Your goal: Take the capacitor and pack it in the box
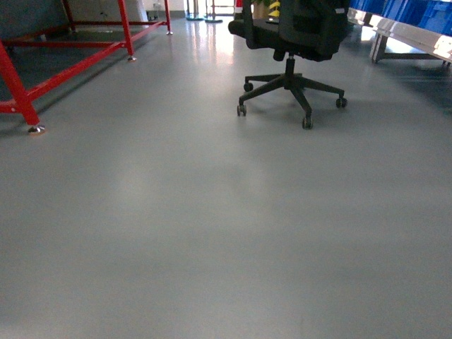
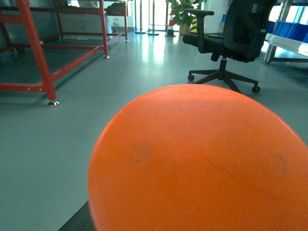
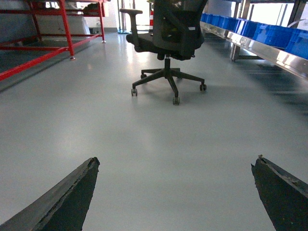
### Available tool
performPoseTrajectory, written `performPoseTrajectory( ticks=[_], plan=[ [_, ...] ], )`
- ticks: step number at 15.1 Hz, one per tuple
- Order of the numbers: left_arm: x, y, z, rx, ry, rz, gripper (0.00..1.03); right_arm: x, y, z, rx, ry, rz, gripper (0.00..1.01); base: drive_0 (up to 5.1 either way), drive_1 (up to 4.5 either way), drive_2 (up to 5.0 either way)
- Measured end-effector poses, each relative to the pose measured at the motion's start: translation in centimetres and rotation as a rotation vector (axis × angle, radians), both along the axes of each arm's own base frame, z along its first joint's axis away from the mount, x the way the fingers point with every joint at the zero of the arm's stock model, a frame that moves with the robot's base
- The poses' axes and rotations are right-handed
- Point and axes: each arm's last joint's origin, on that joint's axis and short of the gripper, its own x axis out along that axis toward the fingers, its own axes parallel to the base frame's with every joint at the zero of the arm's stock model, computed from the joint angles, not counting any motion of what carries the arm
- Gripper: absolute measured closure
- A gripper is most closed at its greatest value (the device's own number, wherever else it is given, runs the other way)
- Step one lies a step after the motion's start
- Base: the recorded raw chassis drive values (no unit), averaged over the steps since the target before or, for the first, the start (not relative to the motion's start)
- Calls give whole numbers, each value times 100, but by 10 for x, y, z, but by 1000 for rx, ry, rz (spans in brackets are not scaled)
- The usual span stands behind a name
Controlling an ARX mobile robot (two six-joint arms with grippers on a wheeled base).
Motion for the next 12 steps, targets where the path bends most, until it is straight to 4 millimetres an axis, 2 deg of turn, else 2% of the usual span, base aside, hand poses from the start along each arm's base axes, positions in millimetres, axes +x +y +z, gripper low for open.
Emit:
performPoseTrajectory(
  ticks=[12],
  plan=[
    [0,0,0,3,3,2,59,0,0,0,0,2,1,3,-490,326,159]
  ],
)
